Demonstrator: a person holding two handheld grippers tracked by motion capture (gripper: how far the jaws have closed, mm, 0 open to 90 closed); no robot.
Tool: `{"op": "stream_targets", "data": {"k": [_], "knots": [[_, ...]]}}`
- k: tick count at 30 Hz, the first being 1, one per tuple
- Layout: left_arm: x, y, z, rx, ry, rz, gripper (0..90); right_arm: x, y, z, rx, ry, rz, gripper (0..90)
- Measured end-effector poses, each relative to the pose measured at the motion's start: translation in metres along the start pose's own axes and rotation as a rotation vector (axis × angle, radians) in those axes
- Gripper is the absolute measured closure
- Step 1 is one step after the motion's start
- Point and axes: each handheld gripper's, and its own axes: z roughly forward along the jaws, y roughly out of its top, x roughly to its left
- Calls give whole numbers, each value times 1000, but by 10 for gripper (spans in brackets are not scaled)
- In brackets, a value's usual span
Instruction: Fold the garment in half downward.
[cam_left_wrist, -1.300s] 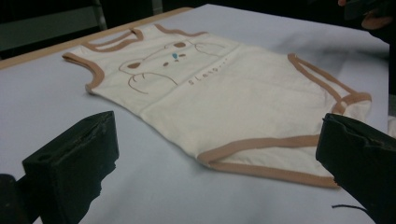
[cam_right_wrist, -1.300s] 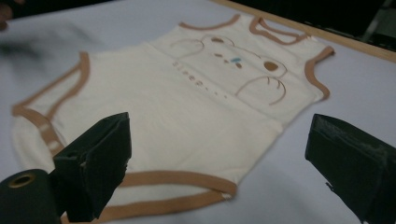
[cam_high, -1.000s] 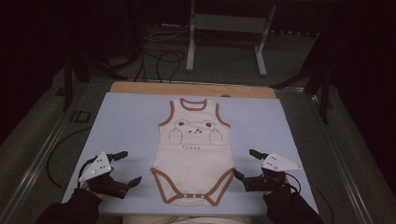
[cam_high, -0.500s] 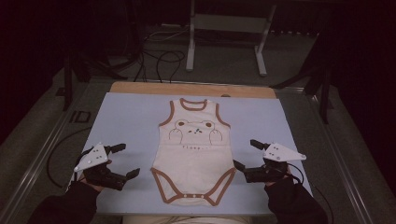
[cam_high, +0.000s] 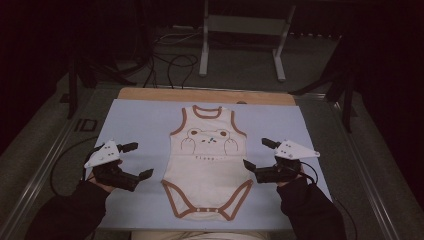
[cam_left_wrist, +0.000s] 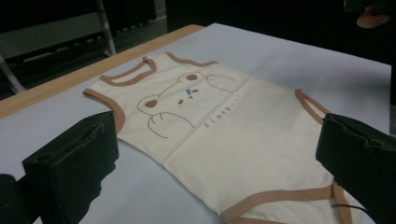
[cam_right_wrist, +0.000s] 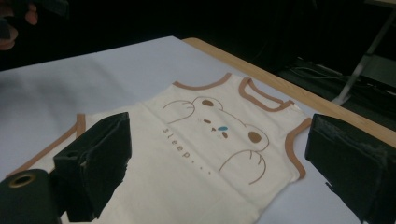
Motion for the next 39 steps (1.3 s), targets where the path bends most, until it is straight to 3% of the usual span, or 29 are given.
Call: {"op": "stream_targets", "data": {"k": [8, 16, 22, 28, 39], "knots": [[7, 7, 11, 22, -12, -10, 1, -6, 6, 16, 15, 15, -15, 72], [13, 10, 20, 25, -23, -14, 1, -15, 3, 34, 51, 40, 16, 72], [18, 9, 32, 31, -41, 12, 2, -21, 1, 44, 71, 41, 26, 72], [19, 7, 40, 15, -21, 25, 2, -25, -3, 55, 86, 45, 25, 72], [33, -1, 69, 91, -44, -9, 2, -33, -20, 77, 124, 22, 49, 73]]}}
